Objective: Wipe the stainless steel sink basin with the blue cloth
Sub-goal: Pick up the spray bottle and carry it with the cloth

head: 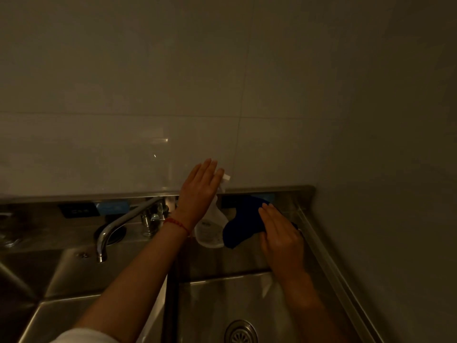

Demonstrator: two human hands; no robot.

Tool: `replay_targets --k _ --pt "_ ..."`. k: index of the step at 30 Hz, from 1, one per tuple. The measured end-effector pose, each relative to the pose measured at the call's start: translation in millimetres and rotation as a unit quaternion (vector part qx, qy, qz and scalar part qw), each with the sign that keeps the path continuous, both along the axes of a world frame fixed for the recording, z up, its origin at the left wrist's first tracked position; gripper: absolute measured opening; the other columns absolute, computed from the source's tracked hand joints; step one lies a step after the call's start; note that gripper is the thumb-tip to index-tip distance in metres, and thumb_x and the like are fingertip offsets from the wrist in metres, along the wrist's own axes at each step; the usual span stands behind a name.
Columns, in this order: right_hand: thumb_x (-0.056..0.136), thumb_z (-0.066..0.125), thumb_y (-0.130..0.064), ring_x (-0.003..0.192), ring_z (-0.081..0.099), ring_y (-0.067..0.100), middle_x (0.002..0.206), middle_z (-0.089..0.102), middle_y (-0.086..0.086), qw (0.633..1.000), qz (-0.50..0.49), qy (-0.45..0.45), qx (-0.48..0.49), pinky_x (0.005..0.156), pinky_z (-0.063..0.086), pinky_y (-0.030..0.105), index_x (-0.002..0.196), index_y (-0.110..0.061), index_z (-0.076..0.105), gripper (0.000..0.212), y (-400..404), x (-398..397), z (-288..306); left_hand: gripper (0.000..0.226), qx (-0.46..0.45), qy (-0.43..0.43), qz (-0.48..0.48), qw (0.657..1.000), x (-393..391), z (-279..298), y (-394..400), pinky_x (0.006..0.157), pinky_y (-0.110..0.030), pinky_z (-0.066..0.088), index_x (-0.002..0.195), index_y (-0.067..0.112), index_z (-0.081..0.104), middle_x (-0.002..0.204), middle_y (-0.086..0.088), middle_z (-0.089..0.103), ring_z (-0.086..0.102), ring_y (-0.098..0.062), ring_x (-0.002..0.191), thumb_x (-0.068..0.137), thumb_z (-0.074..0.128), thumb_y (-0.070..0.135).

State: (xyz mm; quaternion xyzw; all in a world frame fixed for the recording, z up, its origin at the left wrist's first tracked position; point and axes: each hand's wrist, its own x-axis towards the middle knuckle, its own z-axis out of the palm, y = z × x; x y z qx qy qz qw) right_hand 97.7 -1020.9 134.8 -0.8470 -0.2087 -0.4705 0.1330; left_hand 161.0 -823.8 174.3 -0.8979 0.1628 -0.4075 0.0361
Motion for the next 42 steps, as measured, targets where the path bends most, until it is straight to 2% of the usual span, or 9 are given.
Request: replay_targets --k 1,3,6,14,28,42 --pt "0.091 0.039 0.000 0.091 0.068 0.029 0.100 0.070 0.019 1.000 0.002 -0.004 -0.001 0.076 0.055 0.039 0.096 0.006 0.069 0.032 2.3 -4.2 1.9 0.049 0.002 -0.002 -0.003 1.000 -4.9 1.5 1.9 0.082 -0.047 0.056 0.100 -0.002 0.074 0.106 -0.023 0.071 0.070 -0.035 0.099 0.054 0.090 -0.001" --pt "0.076 0.060 0.011 0.091 0.068 0.030 0.100 0.069 0.021 1.000 0.005 -0.006 0.002 0.075 0.055 0.041 0.096 0.006 0.069 0.023 6.6 -13.9 6.2 0.049 0.006 -0.002 -0.008 1.000 -15.5 3.9 6.3 0.082 -0.047 0.057 0.101 -0.002 0.074 0.107 -0.023 0.071 0.070 -0.035 0.099 0.055 0.090 0.000" --pt "0.057 0.074 0.016 0.091 0.068 0.032 0.100 0.069 0.022 1.000 0.013 0.004 0.000 0.074 0.056 0.043 0.096 0.007 0.069 0.040 12.6 -28.8 13.8 0.053 0.012 0.000 -0.007 1.000 -32.7 7.0 12.6 0.083 -0.047 0.058 0.102 -0.002 0.073 0.108 -0.023 0.071 0.070 -0.035 0.100 0.052 0.092 0.000" --pt "0.052 0.076 0.018 0.093 0.067 0.032 0.101 0.069 0.022 0.999 0.045 0.005 -0.003 0.077 0.054 0.044 0.098 0.008 0.068 0.048 18.8 -61.4 29.4 0.053 0.013 -0.022 0.016 1.000 -83.3 20.4 22.9 0.082 -0.047 0.056 0.103 -0.004 0.073 0.107 -0.024 0.071 0.070 -0.036 0.099 0.053 0.090 -0.005" --pt "0.053 0.078 0.014 0.095 0.066 0.033 0.103 0.068 0.021 0.988 0.153 0.007 -0.015 0.079 0.053 0.045 0.101 0.006 0.067 0.049 18.7 -123.5 45.0 0.059 0.013 -0.010 0.134 0.991 -197.5 25.6 27.3 0.087 -0.046 0.054 0.109 -0.003 0.070 0.112 -0.025 0.069 0.068 -0.035 0.104 0.053 0.090 -0.001" --pt "0.050 0.081 0.012 0.095 0.067 0.030 0.102 0.069 0.020 0.964 0.266 0.000 -0.024 0.082 0.051 0.043 0.102 0.005 0.066 0.054 66.8 -180.3 41.9 0.056 0.019 0.004 0.234 0.972 -308.7 26.6 63.3 0.086 -0.043 0.058 0.109 -0.002 0.070 0.111 -0.023 0.070 0.069 -0.033 0.103 0.056 0.090 0.003"
